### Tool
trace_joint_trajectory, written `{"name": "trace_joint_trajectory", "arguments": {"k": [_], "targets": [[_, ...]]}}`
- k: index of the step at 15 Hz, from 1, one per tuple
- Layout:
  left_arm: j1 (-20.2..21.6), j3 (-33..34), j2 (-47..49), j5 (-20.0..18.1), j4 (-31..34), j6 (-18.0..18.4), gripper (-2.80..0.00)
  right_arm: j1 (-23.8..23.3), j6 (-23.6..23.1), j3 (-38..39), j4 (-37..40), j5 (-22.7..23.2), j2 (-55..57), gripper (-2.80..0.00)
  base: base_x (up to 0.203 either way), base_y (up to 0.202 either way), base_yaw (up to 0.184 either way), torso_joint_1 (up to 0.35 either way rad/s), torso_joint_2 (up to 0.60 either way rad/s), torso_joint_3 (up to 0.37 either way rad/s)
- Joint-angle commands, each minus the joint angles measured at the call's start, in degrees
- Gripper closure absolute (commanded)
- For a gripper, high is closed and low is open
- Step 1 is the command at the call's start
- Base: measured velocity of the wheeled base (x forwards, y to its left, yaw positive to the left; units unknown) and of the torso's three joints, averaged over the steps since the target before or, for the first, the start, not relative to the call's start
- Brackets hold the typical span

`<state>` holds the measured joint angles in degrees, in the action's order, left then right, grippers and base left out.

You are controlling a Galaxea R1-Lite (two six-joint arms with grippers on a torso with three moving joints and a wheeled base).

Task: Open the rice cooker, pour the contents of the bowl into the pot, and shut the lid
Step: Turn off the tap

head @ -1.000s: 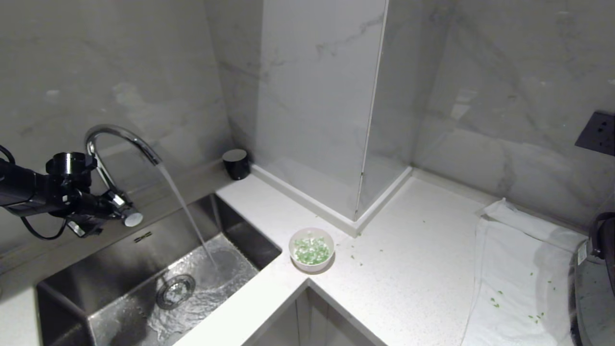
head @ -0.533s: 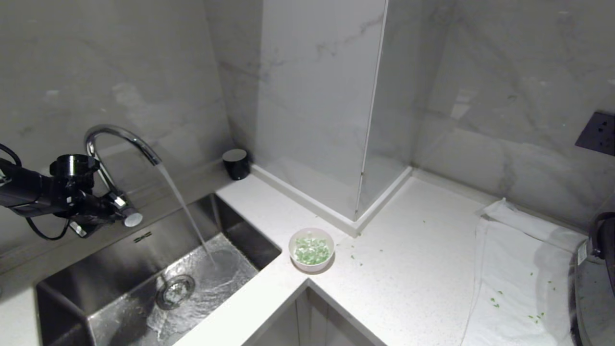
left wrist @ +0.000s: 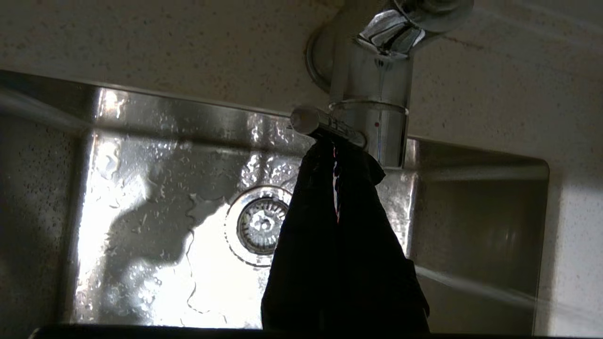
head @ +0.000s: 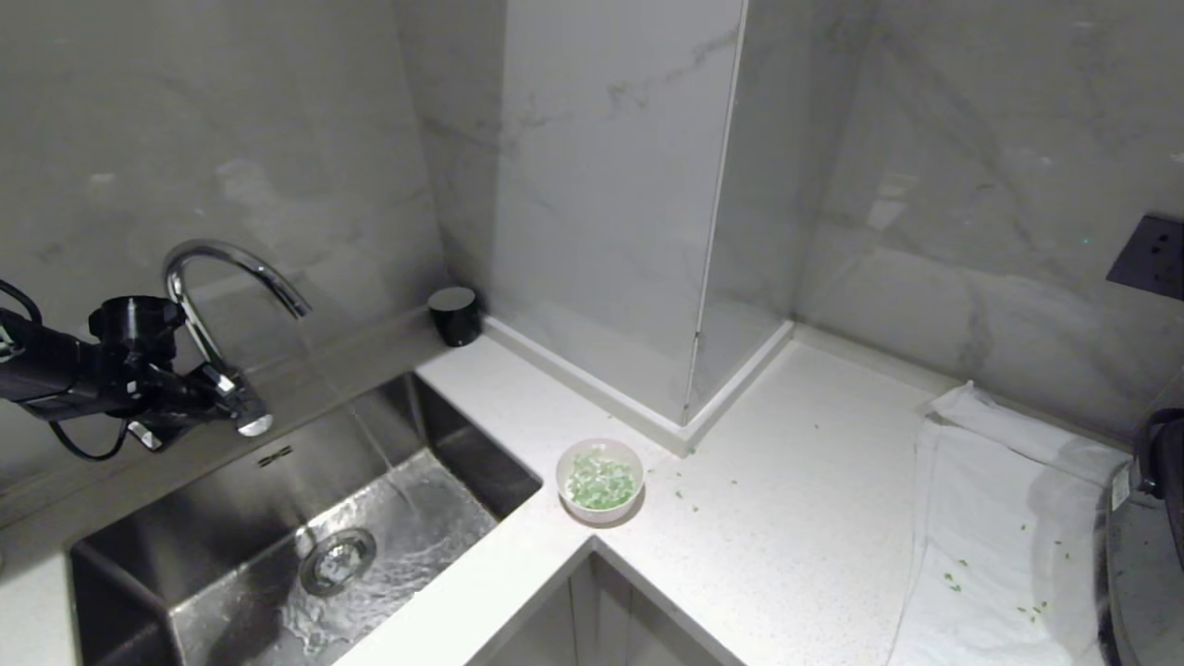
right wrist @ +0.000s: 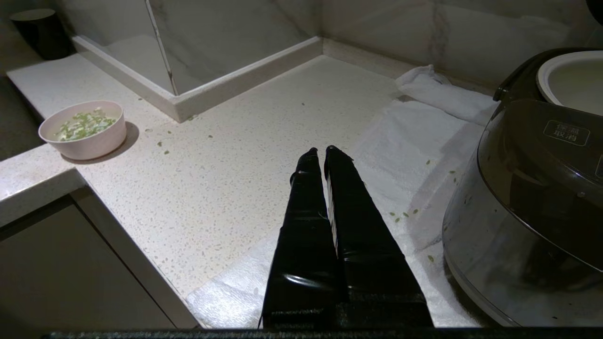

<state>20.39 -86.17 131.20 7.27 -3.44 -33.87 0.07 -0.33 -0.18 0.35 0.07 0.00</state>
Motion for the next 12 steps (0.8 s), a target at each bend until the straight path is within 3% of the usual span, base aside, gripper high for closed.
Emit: {"name": "trace_joint_trajectory", "arguments": {"k": [1,8,12], "targets": [[0.2,-1.5,1.6,0.4,-0.2,-0.2,0.00,0.0,0.0,0.0,0.0,0.0,0.0,0.00,0.000,0.000,0.000,0.000,0.00,0.000],[0.4,-2.6,1.6,0.7,0.0,-1.0,0.00,0.0,0.0,0.0,0.0,0.0,0.0,0.00,0.000,0.000,0.000,0.000,0.00,0.000],[0.2,0.7,-1.5,0.2,0.4,-1.0,0.00,0.0,0.0,0.0,0.0,0.0,0.0,0.00,0.000,0.000,0.000,0.000,0.00,0.000]]}}
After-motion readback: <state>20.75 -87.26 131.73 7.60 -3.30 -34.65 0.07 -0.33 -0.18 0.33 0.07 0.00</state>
